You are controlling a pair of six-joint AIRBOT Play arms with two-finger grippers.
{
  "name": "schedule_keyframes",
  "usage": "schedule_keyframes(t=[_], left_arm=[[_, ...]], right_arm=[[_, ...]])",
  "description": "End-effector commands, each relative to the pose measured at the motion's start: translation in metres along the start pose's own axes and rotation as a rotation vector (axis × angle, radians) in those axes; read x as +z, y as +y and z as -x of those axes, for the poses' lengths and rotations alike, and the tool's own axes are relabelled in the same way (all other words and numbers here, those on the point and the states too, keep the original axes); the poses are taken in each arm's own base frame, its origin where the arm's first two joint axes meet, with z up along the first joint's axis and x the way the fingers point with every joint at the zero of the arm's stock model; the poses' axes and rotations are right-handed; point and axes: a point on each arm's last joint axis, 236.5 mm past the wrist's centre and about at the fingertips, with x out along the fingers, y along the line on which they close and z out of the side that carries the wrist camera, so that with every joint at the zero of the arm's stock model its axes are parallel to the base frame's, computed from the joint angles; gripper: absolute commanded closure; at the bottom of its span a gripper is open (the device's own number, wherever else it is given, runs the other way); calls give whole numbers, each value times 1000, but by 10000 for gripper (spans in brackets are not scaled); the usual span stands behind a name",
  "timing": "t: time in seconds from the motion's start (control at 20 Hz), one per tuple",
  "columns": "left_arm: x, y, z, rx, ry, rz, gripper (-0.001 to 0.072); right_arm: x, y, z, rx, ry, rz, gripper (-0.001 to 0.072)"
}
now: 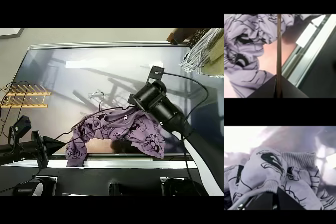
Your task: Fold the clothes and pants, and hang the long-sleeved shirts on hangers.
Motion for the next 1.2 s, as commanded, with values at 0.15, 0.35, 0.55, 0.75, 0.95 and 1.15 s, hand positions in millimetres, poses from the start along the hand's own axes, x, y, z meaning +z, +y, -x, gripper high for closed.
schedule_keyframes(t=[0.15,0.35,0.55,0.75,0.95,1.15], left_arm=[[-5,-24,-9,-94,43,-35,682],[-6,-26,-9,-98,50,-11,681],[-6,-29,-7,-100,53,31,682],[-4,-25,-8,-87,44,52,682],[7,2,-19,-30,9,96,682],[11,-1,-36,-66,19,71,682]], right_arm=[[3,-1,4,3,-14,16,675],[10,-8,3,-24,-40,21,675],[20,-18,4,-68,-80,30,675],[15,-14,6,-50,-59,11,675],[7,-1,18,26,-10,-17,675],[5,-1,28,58,0,-34,675]])
